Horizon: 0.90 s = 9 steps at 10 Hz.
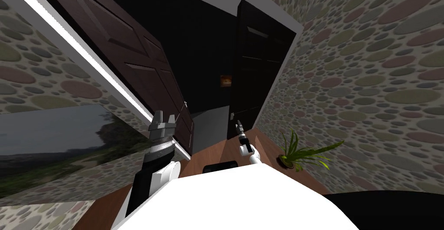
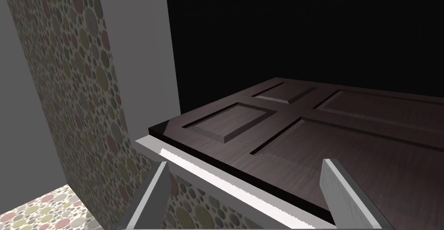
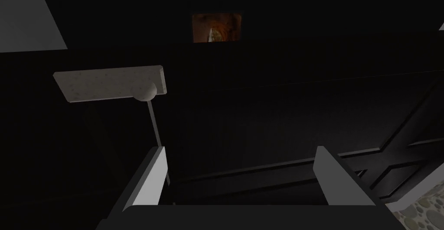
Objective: Push the door open
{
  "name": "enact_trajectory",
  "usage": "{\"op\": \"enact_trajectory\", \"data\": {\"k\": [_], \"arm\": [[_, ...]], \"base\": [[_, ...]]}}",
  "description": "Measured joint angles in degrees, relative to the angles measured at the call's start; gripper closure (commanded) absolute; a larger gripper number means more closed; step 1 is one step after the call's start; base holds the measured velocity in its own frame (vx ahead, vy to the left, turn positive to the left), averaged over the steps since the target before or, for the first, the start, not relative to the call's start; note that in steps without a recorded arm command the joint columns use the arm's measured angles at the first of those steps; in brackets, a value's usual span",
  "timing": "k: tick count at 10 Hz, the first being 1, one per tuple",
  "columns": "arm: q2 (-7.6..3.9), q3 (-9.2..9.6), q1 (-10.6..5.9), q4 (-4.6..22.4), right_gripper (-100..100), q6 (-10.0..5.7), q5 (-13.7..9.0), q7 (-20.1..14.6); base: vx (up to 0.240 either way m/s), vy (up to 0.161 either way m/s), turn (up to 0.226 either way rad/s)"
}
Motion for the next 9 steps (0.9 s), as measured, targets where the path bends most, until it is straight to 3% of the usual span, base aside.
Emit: {"op": "enact_trajectory", "data": {"k": [9], "arm": [[0.58,0.03,-5.63,13.78,-100,-2.94,0.03,0.6]], "base": [[0.027,-0.115,0.12]]}}
